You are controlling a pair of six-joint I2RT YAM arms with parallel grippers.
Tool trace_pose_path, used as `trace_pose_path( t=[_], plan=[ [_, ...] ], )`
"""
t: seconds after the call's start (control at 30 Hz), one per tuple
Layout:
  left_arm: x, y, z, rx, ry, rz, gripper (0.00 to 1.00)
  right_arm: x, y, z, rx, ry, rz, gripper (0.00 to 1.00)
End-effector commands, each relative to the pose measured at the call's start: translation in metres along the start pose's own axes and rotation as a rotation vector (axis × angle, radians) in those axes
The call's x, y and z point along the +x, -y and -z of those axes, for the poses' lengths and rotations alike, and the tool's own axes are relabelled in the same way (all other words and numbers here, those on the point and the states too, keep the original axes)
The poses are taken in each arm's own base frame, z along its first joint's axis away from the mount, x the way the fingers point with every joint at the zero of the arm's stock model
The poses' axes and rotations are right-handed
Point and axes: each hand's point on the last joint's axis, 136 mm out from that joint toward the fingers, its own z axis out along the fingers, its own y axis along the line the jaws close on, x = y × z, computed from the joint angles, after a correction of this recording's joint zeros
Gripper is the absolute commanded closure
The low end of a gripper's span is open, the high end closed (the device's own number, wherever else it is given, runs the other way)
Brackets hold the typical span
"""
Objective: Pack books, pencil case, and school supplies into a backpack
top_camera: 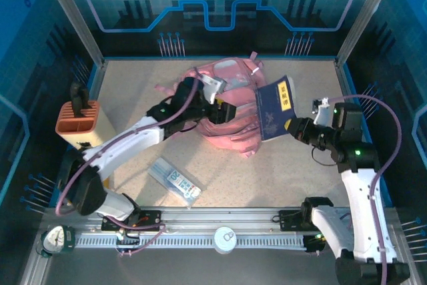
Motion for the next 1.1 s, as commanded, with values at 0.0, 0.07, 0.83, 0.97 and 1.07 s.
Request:
trace_pose_path(
  t=[0.0,0.07,0.83,0.97,1.07],
  plan=[
    [0.022,-0.016,-0.033,-0.099,-0.128,-0.236,0.35,0.024,0.039,0.010,0.182,-0.031,-0.037,1.00],
    [0.029,-0.023,-0.054,-0.129,-0.174,-0.281,0.35,0.028,0.050,0.015,0.237,-0.020,-0.046,1.00],
    [0.049,-0.087,-0.137,-0.409,-0.341,-0.593,0.66,0.044,0.066,-0.010,0.193,-0.105,-0.121,1.00],
    [0.008,-0.078,-0.110,-0.455,-0.241,-0.592,0.96,0.044,0.057,-0.011,0.148,-0.128,-0.124,1.00],
    [-0.032,-0.071,-0.079,-0.494,-0.152,-0.574,1.00,0.044,0.050,-0.013,0.108,-0.132,-0.126,1.00]
  ],
)
